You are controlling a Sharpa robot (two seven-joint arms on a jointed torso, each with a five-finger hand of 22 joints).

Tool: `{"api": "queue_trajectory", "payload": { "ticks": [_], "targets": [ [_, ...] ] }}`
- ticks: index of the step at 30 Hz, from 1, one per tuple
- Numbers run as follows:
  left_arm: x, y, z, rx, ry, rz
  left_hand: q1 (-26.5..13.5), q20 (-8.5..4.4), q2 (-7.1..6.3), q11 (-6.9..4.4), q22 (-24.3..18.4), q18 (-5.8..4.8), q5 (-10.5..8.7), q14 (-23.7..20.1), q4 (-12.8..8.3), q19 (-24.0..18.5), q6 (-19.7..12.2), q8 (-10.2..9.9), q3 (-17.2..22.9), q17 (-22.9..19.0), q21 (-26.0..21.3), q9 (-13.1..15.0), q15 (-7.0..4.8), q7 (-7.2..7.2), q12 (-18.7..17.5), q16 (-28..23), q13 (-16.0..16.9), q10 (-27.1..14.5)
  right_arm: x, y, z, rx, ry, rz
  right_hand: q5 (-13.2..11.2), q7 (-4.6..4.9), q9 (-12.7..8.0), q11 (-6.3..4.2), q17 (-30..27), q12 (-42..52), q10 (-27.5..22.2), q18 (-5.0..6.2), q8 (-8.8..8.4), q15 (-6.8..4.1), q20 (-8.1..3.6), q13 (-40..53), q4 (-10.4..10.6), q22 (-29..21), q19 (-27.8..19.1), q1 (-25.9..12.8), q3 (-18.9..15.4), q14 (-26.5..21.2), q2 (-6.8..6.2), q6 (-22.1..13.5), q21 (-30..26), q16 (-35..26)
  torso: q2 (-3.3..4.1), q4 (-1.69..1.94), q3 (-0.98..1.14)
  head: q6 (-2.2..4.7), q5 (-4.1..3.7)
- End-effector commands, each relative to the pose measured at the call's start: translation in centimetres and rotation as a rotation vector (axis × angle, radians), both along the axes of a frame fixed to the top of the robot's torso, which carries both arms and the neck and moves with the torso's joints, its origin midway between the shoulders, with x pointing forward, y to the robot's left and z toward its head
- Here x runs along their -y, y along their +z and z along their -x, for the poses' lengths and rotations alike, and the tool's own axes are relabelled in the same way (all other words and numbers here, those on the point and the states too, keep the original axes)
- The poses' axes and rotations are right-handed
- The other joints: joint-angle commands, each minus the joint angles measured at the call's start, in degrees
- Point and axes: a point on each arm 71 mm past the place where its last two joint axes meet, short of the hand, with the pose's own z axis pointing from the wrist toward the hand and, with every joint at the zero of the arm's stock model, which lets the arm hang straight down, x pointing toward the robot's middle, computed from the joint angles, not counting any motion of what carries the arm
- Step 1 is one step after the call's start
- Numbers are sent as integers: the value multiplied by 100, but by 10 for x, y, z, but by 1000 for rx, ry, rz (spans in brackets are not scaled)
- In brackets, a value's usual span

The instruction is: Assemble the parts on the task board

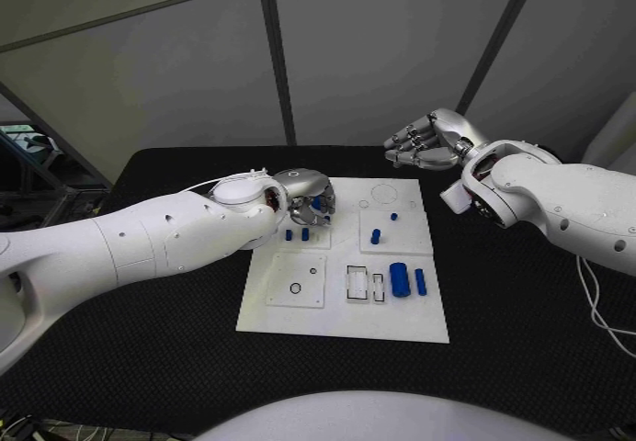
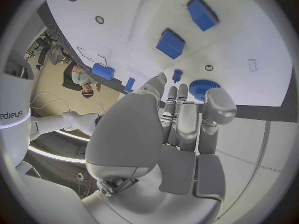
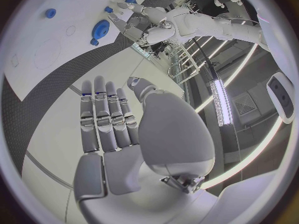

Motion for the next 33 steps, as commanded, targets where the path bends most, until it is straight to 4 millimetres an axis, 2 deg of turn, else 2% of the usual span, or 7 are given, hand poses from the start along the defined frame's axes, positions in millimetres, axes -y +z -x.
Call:
{"api": "queue_trajectory", "payload": {
  "ticks": [1, 12, 17, 24, 33],
  "targets": [
    [2, -2, -1, -3, 0, -36, 15, -3, 28, 6, 37, -79, -21, 51, -9, 65, 60, -41, 50, 8, 54, -9, -14, 7, -37, 25, -14, 69, -2, 1, 0, 3, 8, 0, 39, 1, 0, 0, -9, -9, -48, 25, -8, 0, 12, -8, -6, -6, 34, -45, 39, -45, 2, -31, -28, -15, 0, 2, 2, -7, -5],
    [2, -7, -3, -15, 20, -50, 195, -4, 98, 15, 148, -92, -12, 72, -97, 85, 121, -111, 319, -14, 163, -55, -10, 42, -165, 52, -91, 178, -3, 1, 0, 3, 11, -1, 44, 2, 0, 1, -12, -8, -51, 26, -8, 0, 12, -8, -11, -10, 37, -39, 45, -48, 5, -33, -35, -15, -1, 6, -1, -21, -7],
    [4, -9, -4, -21, 22, -54, 214, -3, 101, 14, 191, -99, -14, 76, -114, 93, 148, -128, 418, -20, 209, -67, -14, 53, -202, 62, -113, 221, -5, 1, 0, 2, 13, -2, 44, 2, 0, 1, -12, -8, -51, 26, -8, 0, 12, -8, -11, -10, 37, -39, 45, -48, 5, -33, -35, -15, -1, -3, -2, -30, -5],
    [6, -11, -5, -33, 25, -66, 216, -13, 107, -2, 274, -115, -18, 89, -134, 122, 201, -146, 558, -13, 316, -80, -24, 65, -238, 86, -134, 314, -6, 1, 0, 1, 16, -2, 51, 2, 1, 0, -14, -7, -51, 26, -7, -1, 12, -8, -13, -12, 38, -35, 51, -48, 10, -32, -38, -14, -3, 8, 0, -40, 0],
    [6, -12, -6, -43, 28, -76, 220, -28, 103, -33, 348, -130, -19, 103, -167, 158, 247, -161, 670, -17, 416, -90, -47, 71, -249, 102, -135, 430, -6, 1, 0, 1, 16, -2, 59, 2, 1, -1, -15, -6, -49, 26, -5, -2, 12, -7, -15, -14, 41, -33, 57, -47, 15, -30, -41, -13, -7, 6, 0, -42, -10]
  ]
}}
